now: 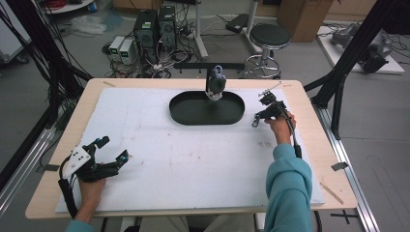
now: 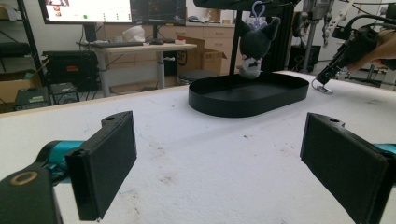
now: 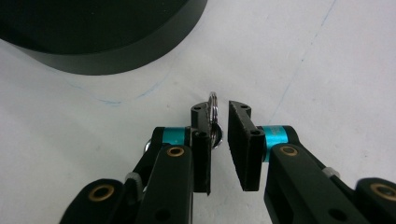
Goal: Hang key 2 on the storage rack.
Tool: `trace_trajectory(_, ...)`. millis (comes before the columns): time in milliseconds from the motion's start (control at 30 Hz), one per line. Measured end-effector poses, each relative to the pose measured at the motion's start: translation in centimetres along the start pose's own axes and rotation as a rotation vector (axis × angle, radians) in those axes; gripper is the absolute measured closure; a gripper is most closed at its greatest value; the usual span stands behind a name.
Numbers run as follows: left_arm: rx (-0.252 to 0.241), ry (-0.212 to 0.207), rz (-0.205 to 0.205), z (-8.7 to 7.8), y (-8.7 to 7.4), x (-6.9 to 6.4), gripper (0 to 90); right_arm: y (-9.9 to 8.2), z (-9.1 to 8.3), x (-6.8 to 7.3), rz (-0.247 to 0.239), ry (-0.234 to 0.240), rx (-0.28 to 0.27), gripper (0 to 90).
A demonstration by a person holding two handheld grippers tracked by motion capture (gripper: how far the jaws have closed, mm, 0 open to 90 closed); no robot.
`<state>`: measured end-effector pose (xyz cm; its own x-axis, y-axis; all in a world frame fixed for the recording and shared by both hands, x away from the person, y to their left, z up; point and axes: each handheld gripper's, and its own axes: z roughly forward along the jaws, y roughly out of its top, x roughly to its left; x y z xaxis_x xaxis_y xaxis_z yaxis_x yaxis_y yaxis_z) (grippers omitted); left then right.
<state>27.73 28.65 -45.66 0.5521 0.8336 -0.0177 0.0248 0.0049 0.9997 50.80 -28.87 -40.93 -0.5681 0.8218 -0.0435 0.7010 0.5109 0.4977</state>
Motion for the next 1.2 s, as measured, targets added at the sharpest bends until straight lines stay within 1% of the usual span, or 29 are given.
trace_trajectory(100,0.000,0.000,0.000,0.0,0.0,0.0,10.9,0.1,0.1,0.1,0.000,0.001,0.003,80.2)
trace_trajectory(200,0.001,-0.001,0.000,0.0,0.0,0.0,11.0,0.0,0.1,0.1,-0.004,0.003,0.008,86.5)
trace_trajectory(233,0.000,0.000,-0.001,0.0,0.0,0.0,11.0,0.0,0.1,0.0,-0.011,0.004,0.005,87.2)
trace_trajectory(433,-0.001,0.001,0.000,0.0,0.0,0.0,11.0,0.1,-0.1,0.1,-0.019,0.008,0.015,87.8)
trace_trajectory(600,-0.001,0.001,0.000,0.0,0.0,0.0,11.0,0.1,-0.2,0.1,-0.016,0.012,0.024,88.1)
trace_trajectory(700,0.000,0.000,0.000,0.0,0.0,0.0,11.0,0.1,-0.3,0.1,-0.023,0.004,0.019,88.4)
trace_trajectory(767,0.000,0.001,0.000,0.0,0.0,0.0,11.0,0.1,-0.5,0.2,-0.021,0.009,0.015,88.5)
trace_trajectory(800,0.000,0.001,0.000,0.0,0.0,0.0,11.0,0.1,-0.5,0.2,-0.029,0.010,0.017,88.6)
trace_trajectory(933,0.000,0.002,-0.002,0.0,0.0,0.0,11.0,0.2,-1.1,0.4,-0.026,0.019,-0.007,88.7)
trace_trajectory(1067,0.003,-0.001,0.002,0.0,0.0,0.0,11.0,0.3,-1.9,0.5,-0.024,0.040,-0.057,88.9)
trace_trajectory(1133,0.003,0.000,0.002,0.0,0.0,0.0,10.9,0.3,-2.5,0.7,-0.007,0.056,-0.078,88.9)
trace_trajectory(1200,0.002,0.000,0.001,0.0,0.0,0.0,11.0,0.2,-3.0,0.7,-0.013,0.057,-0.101,88.9)
